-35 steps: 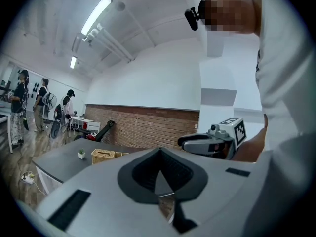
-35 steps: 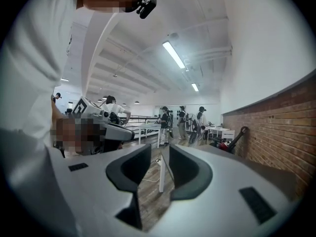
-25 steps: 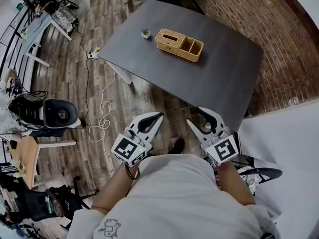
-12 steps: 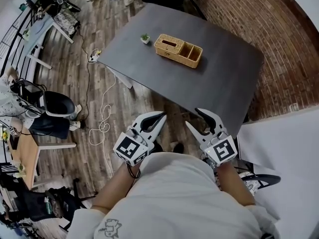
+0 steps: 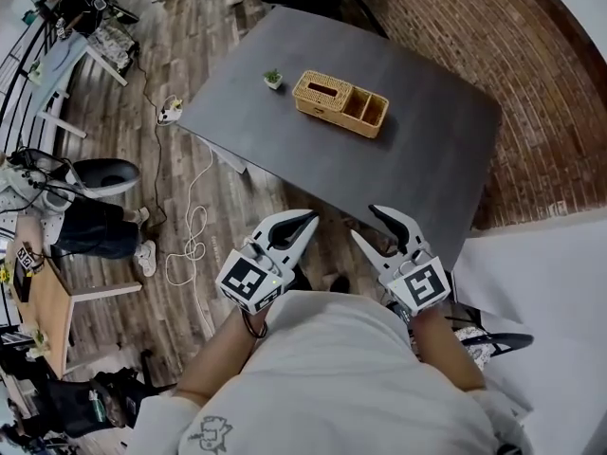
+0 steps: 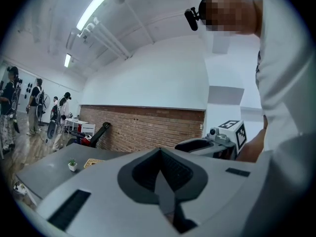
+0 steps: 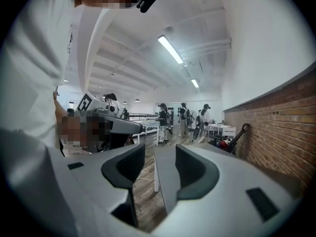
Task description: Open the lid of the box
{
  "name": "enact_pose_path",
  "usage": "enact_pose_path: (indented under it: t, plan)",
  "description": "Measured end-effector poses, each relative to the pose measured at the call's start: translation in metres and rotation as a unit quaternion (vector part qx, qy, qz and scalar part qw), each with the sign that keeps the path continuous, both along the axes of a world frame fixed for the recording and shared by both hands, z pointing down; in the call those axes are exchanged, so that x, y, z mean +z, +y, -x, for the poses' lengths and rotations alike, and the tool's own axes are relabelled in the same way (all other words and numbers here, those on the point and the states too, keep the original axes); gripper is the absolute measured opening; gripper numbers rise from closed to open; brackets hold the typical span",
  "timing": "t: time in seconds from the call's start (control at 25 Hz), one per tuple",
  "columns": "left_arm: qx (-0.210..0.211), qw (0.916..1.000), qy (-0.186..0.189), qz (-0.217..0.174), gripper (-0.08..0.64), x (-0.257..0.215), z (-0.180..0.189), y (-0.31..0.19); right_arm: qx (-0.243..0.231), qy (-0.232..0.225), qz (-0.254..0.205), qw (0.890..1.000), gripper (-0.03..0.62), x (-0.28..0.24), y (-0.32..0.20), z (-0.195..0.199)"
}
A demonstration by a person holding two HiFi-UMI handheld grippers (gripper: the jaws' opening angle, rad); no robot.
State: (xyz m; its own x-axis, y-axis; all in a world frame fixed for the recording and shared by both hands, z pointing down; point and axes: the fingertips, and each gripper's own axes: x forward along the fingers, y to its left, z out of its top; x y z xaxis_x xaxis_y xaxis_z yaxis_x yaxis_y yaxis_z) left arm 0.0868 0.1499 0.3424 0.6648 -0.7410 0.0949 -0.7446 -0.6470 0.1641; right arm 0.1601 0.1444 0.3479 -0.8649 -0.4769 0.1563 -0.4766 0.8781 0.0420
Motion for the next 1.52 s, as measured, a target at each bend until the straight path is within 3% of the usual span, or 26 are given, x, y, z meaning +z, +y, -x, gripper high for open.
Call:
enact_pose_path:
  t: [0.88, 1.28, 1.52]
  plan:
    - [0.039, 0.9990, 0.019, -0.010, 0.011, -0.002, 0.159, -0.083, 0.049, 0.019, 0.003, 0.999, 0.199, 0.002, -0.087, 0.151]
    - [0.036, 0.9990, 0.026, -0.007, 0.011, 0.003, 0.207, -0.097, 0.046, 0.029, 0.012, 0.998, 0.199, 0.012, -0.098, 0.199]
    - [0.025, 0.9994, 0.023, -0.002, 0.011, 0.005, 0.205, -0.104, 0.031, 0.036, 0.015, 0.999, 0.199, 0.016, -0.108, 0.200]
